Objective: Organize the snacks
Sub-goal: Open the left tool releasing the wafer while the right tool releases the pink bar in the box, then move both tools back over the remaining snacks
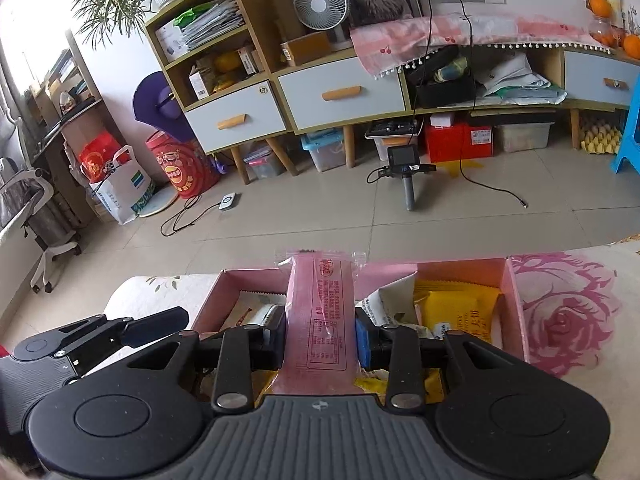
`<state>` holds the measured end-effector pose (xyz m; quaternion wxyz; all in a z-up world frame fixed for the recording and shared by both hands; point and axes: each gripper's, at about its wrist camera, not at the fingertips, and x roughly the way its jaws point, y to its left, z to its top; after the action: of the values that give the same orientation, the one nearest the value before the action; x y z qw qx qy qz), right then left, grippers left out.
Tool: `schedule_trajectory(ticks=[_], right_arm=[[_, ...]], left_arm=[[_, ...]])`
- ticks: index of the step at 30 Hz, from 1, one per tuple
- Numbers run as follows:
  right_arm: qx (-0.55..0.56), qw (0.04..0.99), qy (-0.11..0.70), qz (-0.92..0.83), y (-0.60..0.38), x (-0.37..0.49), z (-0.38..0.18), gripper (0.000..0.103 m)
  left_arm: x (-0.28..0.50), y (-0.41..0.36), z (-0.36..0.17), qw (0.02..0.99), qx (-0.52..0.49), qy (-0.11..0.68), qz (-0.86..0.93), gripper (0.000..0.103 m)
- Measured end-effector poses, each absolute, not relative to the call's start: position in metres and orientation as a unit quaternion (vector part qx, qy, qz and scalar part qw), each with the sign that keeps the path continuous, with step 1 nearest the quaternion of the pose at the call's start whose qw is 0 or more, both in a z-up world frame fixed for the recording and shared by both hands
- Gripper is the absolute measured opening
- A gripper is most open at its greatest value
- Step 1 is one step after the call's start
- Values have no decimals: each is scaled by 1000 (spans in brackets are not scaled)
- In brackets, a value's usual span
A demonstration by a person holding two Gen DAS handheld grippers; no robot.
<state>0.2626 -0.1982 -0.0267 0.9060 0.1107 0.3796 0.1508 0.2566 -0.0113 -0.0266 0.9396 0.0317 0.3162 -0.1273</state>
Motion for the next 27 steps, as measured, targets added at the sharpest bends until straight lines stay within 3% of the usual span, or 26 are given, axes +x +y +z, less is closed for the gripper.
schedule_trajectory(ticks=[3,12,27], right_arm=[[122,907,376,146,-201,263,-26,41],[123,908,374,142,-207,254,-19,48],[98,918,355,145,-209,208,9,75]], left_arm=[[257,-11,-27,939,33,317,-130,60],[245,-8,-27,938,33,319,-128,72],[198,8,-8,940,13,316,-127,88]])
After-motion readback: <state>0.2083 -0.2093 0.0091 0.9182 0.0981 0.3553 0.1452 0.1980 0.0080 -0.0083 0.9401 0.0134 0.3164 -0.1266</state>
